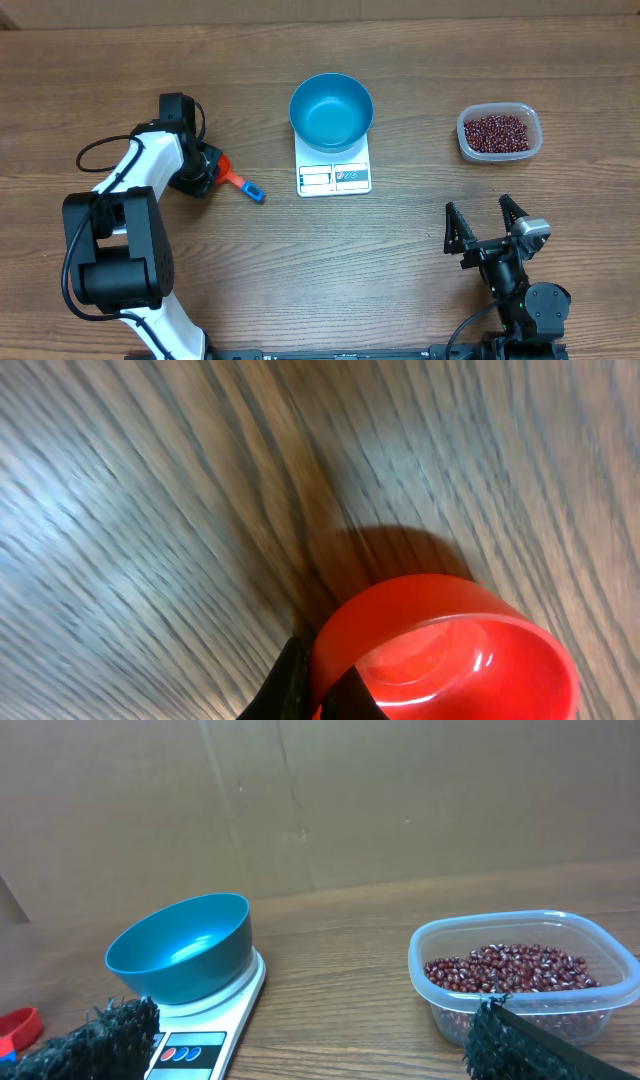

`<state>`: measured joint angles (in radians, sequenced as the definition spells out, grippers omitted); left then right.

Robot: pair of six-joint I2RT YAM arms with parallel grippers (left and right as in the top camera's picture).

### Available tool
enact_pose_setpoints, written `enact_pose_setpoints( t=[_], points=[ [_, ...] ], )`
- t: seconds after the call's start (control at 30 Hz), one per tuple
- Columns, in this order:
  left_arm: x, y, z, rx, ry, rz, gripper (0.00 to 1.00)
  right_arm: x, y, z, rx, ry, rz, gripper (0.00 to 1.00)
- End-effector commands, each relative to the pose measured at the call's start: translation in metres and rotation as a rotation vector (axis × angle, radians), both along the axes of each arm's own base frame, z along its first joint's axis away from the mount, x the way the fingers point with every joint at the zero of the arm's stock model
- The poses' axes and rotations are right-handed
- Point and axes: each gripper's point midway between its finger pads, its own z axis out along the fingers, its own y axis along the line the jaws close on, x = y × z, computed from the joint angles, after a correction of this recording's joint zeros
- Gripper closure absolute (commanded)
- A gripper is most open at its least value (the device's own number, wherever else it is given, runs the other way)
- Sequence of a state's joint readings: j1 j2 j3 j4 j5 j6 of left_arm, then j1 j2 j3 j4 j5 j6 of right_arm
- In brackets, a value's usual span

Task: Scoop item into bowl and weigh 150g on scale
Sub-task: 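Close the left gripper on the scoop rim and lift it, then carry the scoop toward center and bring the right gripper to its handle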

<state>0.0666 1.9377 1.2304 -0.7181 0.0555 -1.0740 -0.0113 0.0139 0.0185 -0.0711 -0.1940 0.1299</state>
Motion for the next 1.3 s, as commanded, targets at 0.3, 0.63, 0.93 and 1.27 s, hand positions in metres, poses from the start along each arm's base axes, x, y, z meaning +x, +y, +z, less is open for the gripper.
enact_pose_setpoints(
  t=[0.3, 0.63, 0.93, 1.27],
  points=[
    [0.017, -0.01, 0.077, -0.145, -0.211, -0.096, 0.96, -0.003, 0.012, 0.0, 0.175, 0.03, 0.065, 0.0],
    [-0.009, 0.007, 0.174, 0.005, -0.405, -0.077, 0.96, -0.035, 0.074, 0.001, 0.754, 0.339, 0.448, 0.0],
    [-0.064, 0.003, 0.232, 0.036, -0.496, -0.08, 0.96, -0.037, 0.076, 0.001, 0.487, 0.217, 0.48, 0.0],
    [-0.087, -0.042, 0.233, 0.039, -0.458, -0.238, 0.96, -0.037, 0.077, 0.017, 0.5, 0.303, 0.464, 0.0]
  ],
)
